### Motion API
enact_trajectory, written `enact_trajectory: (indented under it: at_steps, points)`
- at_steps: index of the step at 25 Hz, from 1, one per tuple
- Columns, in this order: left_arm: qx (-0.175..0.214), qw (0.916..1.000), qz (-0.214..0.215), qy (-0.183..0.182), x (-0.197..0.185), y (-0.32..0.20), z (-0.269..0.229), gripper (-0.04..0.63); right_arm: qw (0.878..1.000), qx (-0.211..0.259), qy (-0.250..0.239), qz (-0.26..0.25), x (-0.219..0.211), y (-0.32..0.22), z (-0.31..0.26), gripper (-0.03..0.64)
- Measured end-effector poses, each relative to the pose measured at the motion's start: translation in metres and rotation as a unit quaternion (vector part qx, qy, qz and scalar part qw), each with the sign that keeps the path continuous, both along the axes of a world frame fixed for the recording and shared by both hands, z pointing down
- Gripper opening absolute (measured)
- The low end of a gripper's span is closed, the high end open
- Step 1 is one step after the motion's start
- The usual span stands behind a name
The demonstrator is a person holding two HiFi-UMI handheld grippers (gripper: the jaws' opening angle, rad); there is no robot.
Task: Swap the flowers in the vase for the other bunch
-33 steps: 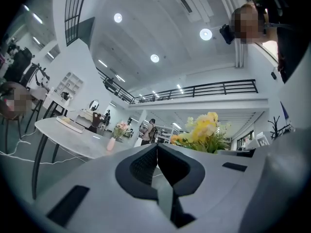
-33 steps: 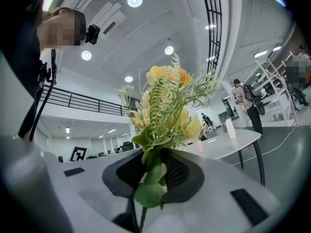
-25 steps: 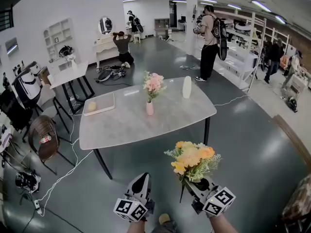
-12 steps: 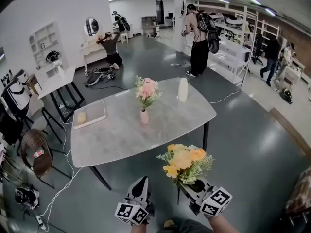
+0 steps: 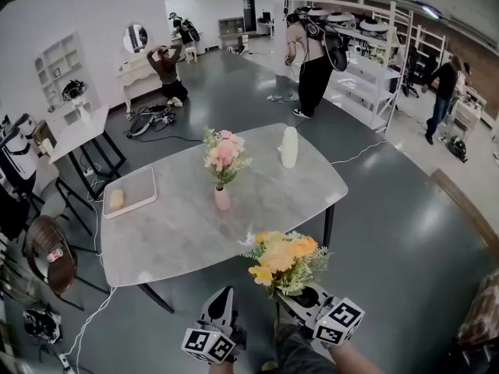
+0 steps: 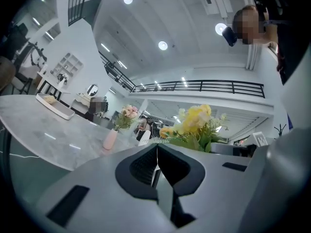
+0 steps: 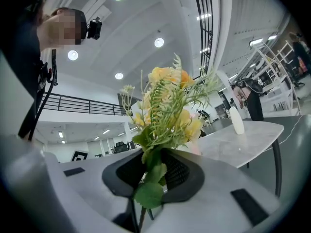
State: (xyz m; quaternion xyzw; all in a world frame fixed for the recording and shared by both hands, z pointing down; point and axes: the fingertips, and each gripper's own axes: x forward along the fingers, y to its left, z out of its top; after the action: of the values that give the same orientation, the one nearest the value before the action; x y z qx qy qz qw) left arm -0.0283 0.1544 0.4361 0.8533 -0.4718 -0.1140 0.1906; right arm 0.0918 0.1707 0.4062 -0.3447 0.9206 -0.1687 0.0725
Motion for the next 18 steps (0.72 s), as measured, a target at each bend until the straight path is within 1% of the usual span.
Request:
enact_trajectory:
  at_steps: [5,8,13,18]
  points:
    - [0.013,0.9999,-0.003,0.001,0.01,-0.06,-0.007,0.014,1.0,0.006,-0.002,-0.014,0.006,-0.052,-0.001,0.097]
    - [0.019,0.9998,0.0,-0.002,0.018,-0.088,-0.006,0.015,1.0,0.003,-0.002,-0.02,0.007,-0.078,0.003,0.097]
    - [0.012,0.9999,0.001,-0.001,0.026,-0.117,0.002,0.015,1.0,-0.007,-0.005,-0.027,0.011,-0.107,0.013,0.097]
    - [-0.001,0.9999,-0.016,0.0,0.025,-0.145,0.012,0.015,0.999,-0.019,-0.007,-0.039,0.012,-0.134,0.02,0.097]
